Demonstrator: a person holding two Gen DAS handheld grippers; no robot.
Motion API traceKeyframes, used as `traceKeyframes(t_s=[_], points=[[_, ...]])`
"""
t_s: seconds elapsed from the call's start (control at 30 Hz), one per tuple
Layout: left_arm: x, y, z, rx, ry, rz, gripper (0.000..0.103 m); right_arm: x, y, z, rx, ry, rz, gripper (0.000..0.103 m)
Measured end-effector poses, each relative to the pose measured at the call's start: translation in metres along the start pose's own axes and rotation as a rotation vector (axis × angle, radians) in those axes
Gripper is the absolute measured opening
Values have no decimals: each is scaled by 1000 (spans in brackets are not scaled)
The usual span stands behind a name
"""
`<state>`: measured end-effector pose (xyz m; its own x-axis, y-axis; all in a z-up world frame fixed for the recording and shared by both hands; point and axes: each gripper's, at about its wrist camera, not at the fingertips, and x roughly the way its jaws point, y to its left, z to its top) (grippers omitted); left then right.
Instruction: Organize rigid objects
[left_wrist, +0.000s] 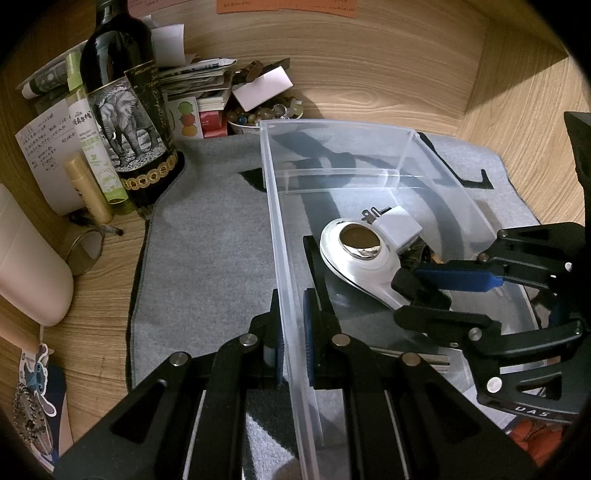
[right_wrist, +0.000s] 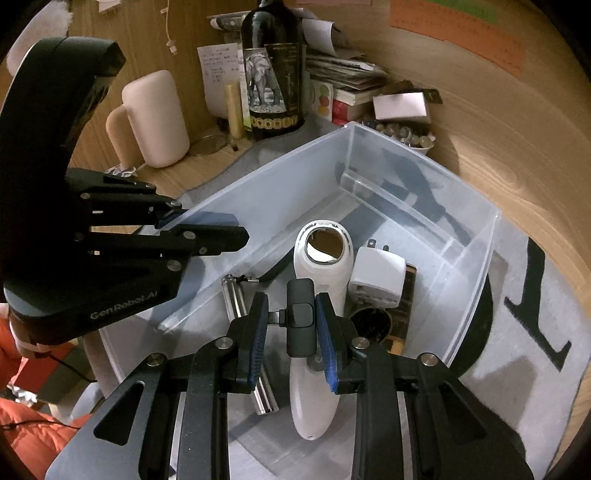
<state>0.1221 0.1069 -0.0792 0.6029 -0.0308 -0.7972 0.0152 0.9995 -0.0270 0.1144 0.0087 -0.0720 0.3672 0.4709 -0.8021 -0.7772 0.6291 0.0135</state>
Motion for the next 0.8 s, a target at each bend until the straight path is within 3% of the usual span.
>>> traceKeyframes(t_s=[0.27, 0.5, 0.67, 0.8], points=[[0, 1, -1, 0, 0, 0, 8, -20, -8, 3, 28, -69, -23, 49], [0, 1, -1, 0, -1, -1, 9, -59, -34, 1, 108, -182, -112, 67], [0, 2, -1, 0, -1, -1, 9, -86, -58, -9, 171, -230, -183, 69], [0, 1, -1, 0, -1, 0, 9, -97, -78, -28, 214, -212, -257, 74]])
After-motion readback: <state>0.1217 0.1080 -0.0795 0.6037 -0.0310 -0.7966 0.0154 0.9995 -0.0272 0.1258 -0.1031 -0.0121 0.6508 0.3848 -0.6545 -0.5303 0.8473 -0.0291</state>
